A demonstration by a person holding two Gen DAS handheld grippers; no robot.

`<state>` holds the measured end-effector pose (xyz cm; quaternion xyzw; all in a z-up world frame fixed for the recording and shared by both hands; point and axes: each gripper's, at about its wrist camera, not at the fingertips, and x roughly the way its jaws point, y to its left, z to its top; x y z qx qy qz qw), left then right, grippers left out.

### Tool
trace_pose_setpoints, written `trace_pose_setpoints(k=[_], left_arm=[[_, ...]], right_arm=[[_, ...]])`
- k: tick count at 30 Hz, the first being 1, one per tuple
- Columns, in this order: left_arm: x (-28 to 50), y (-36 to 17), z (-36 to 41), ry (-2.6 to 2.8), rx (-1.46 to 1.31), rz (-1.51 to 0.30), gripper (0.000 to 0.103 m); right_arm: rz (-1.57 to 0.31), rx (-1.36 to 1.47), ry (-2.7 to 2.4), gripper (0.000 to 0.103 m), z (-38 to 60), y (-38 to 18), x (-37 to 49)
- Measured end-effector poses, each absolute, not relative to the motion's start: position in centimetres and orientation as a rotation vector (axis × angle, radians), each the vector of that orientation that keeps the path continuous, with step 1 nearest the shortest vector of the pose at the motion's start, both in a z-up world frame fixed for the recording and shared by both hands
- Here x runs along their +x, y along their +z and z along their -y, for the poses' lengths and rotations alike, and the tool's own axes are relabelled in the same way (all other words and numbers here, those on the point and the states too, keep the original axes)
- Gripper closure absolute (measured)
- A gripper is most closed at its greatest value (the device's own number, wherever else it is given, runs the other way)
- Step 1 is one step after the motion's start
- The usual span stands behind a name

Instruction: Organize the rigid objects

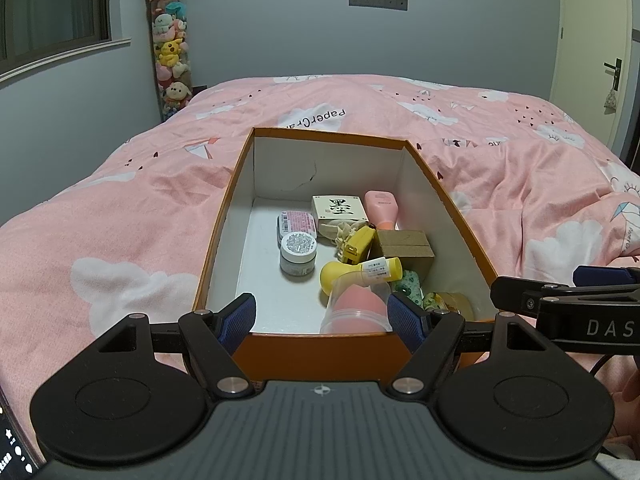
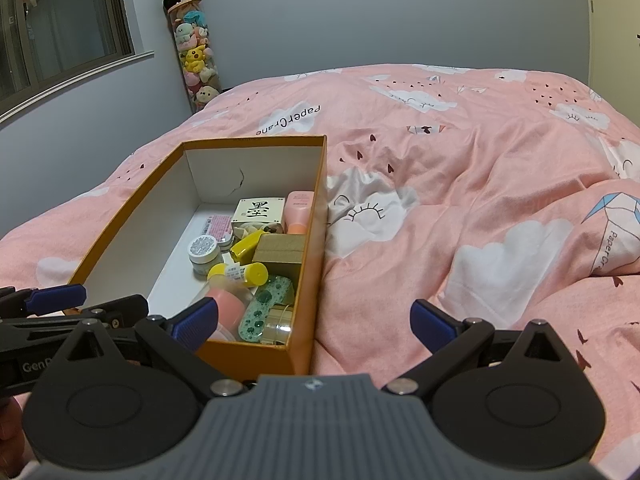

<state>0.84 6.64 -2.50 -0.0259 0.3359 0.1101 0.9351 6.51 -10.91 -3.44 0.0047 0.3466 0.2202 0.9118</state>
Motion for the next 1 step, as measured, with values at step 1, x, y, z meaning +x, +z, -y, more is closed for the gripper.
trace_pose_setpoints(k=[1], left_arm=[[0.84, -2.51, -6.64, 0.225, -0.053, -0.687, 0.015]], right_arm=[[-0.715, 0.01, 0.453, 0.003, 11.02, -3.43, 6.66]])
